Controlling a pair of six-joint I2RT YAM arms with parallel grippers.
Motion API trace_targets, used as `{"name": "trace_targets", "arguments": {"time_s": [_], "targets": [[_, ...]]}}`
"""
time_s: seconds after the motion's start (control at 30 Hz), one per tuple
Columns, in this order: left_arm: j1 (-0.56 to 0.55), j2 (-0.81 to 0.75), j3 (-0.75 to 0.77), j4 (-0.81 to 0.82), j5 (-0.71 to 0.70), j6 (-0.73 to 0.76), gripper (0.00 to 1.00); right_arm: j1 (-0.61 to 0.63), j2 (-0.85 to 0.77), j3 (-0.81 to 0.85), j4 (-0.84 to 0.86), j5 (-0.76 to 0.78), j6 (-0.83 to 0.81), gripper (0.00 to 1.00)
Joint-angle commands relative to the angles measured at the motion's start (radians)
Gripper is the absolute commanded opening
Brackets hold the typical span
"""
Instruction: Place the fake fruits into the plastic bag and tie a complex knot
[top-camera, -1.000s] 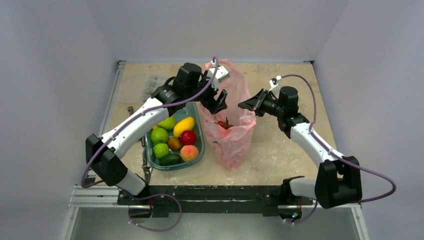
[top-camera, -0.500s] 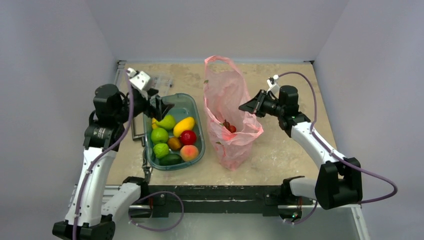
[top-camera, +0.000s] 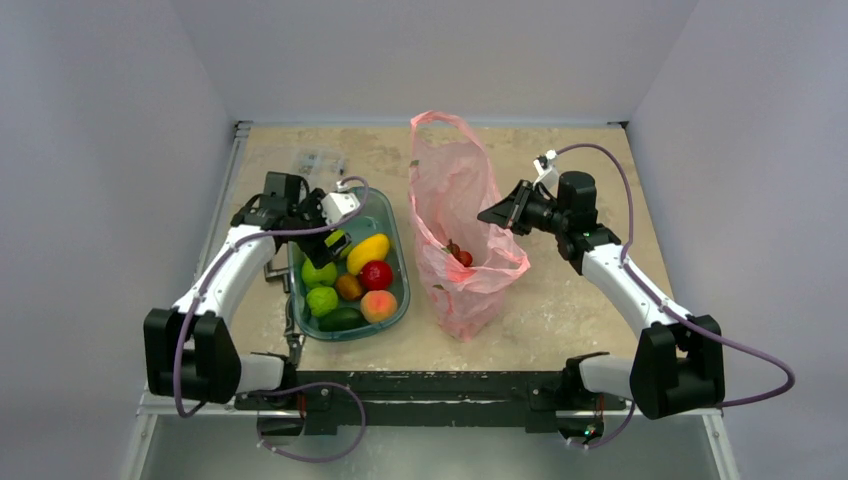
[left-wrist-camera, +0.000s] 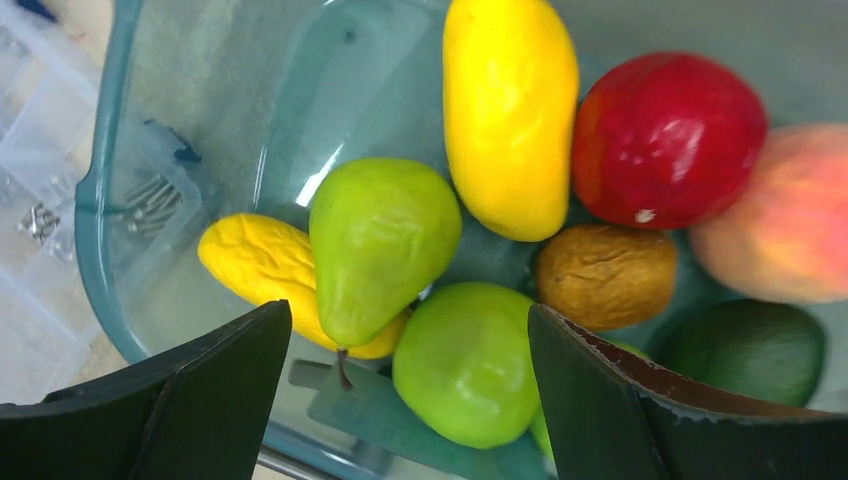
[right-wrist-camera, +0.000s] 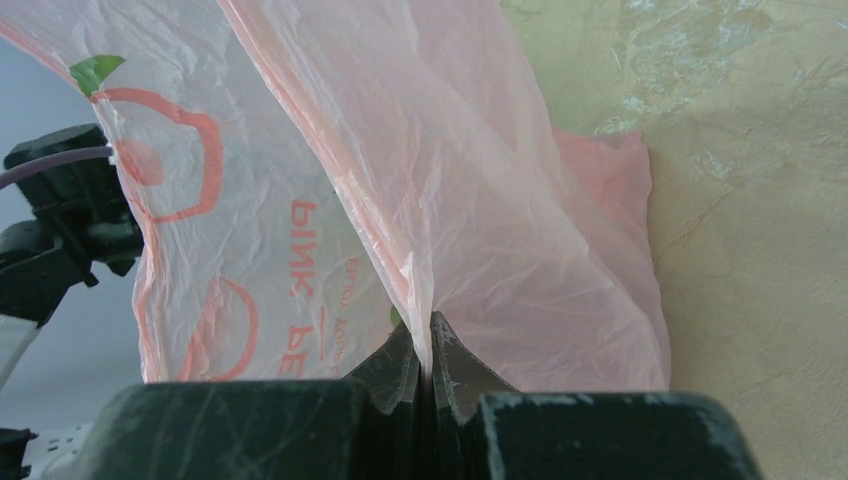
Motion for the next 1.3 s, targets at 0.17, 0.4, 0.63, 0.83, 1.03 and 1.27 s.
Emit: {"name": "trace_targets", "arguments": {"time_s": [0.17, 0.4, 0.63, 0.83, 1.03, 1.27], "targets": [[-0.064, 0.278, 0.142, -0.017, -0.054, 0.335, 0.92, -0.001, -0.007, 0.031, 0.026, -0.008, -0.012, 0.0], [-0.107, 0.41, 0.116, 0.07, -0.185, 0.399, 0.8, -0.001, -0.003, 0.033, 0.026, -0.019, -0.018, 0.0], [-0.089, 0.251, 0.154, 0.007, -0.094, 0.292, 0.36, -0.002, -0.009, 0.031, 0.023, -0.017, -0.026, 0.0], [-0.081, 0.046, 0.357, -0.115, 0.262, 0.006, 0.32, -0.001, -0.007, 0.04, 0.036, -0.028, -0.036, 0.0], [-0.299, 0.007, 0.529, 0.112, 0.328, -0.322, 0.34, 0.0, -0.009, 0.036, 0.04, -0.037, -0.033, 0.0], [-0.539, 0.207, 0.646, 0.325, 0.168, -0.467, 0.33, 0.005, -0.005, 0.034, 0.049, -0.037, -0.033, 0.0]]}}
